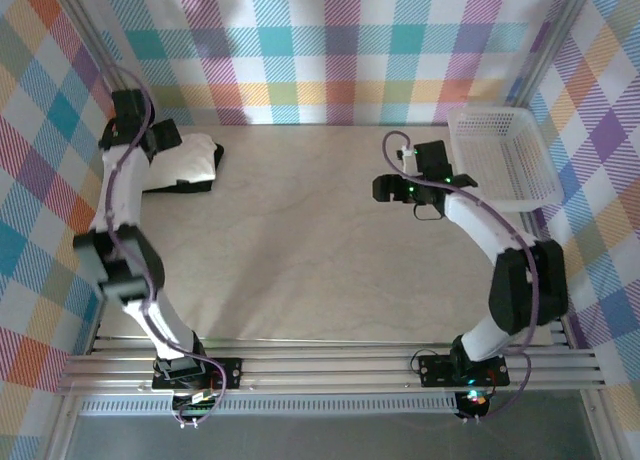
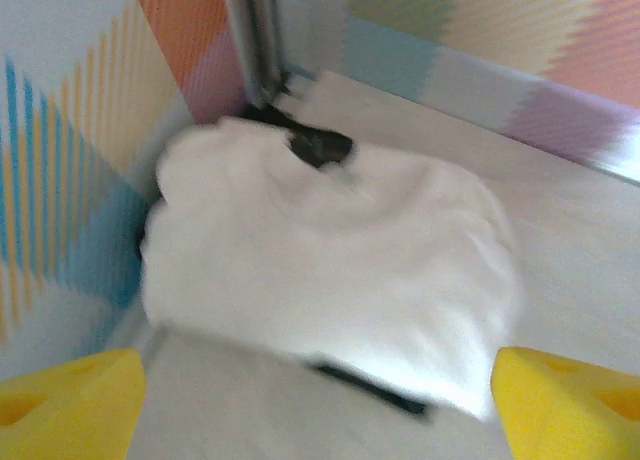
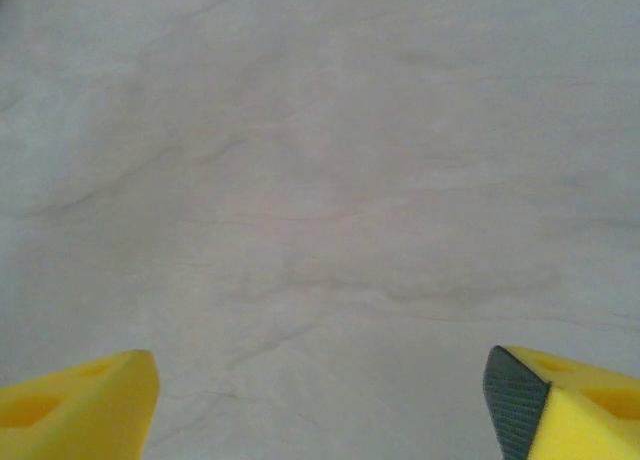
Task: Fold the inside-out t-shirt
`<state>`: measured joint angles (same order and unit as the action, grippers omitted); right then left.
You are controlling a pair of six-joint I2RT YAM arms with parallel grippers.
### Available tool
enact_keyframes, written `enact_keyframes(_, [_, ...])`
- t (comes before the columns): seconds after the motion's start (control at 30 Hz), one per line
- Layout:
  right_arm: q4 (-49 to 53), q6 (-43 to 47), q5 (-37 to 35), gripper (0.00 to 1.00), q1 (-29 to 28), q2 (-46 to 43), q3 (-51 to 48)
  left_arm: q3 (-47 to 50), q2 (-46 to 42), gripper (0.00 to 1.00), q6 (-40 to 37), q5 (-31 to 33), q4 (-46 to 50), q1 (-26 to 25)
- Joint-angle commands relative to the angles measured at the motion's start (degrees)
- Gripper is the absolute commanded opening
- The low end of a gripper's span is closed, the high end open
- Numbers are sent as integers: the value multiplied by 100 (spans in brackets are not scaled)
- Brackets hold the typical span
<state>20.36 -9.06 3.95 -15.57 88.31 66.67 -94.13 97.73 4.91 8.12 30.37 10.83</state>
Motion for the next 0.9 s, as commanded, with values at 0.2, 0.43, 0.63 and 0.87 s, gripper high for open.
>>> enact_keyframes(0.2, [-1149,412,-2368,100,72,-903,-1624,5734,-3316,100,1431,486,-4105,-541])
enact_keyframes(0.43, [-4344,1673,-2139,100,393,-752,-3340,6579,-2283,100,469,666,-5491,-753])
enact_keyframes(0.63, [-5517,1297,-1321,100,818,-484,-3835,6713,-1329,100,97,214,-6632,-1049])
enact_keyframes(0.87, [-6667,969,-657,100,1305,-239,-4321,7264,-776,100,-333,261,-8262,-1385])
